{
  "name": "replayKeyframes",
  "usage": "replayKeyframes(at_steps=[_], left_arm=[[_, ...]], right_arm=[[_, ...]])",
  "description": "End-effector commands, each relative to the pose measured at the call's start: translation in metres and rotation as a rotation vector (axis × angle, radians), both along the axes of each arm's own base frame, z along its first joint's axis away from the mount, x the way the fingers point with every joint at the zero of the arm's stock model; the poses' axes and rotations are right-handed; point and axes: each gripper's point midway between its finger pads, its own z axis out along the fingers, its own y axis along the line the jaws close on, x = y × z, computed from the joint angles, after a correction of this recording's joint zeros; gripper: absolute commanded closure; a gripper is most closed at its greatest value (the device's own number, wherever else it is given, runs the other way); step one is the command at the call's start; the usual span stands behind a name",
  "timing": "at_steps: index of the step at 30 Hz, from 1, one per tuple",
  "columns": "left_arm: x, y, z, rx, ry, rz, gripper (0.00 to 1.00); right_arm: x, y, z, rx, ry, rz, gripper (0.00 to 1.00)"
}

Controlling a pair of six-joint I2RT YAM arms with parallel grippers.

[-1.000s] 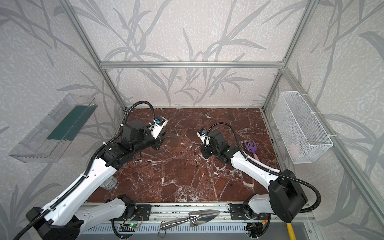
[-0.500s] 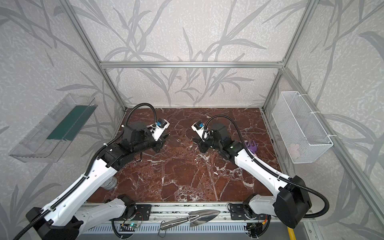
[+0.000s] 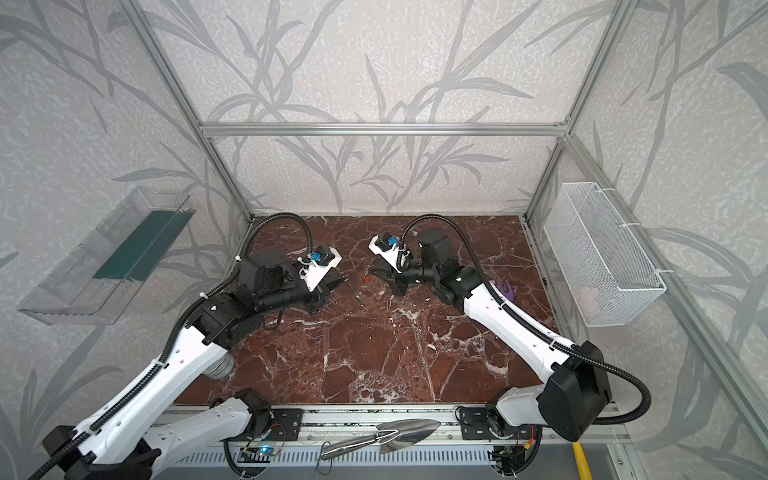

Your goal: Put the keys on the keyring

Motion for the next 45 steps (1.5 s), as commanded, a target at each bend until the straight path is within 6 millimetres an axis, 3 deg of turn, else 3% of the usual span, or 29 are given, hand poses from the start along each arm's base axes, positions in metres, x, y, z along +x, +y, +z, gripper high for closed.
replayKeyframes(at_steps=[1,31,45], left_arm=[[-0.005,-0.002,-0.001,0.006,-0.003,-0.028,1.0],[-0.001,-0.006,-0.003,0.009,-0.005,-0.016,1.0],[-0.002,-0.007,-0.004,0.009,-0.003,-0.025,1.0]], right_arm=[[-0.015,0.006,0.012,0.023,-0.015,0.1,1.0],[-0.037,0.032,0.018,0.041,-0.003,0.19,1.0],[-0.034,0.038,0.021,0.046,0.007,0.189,1.0]])
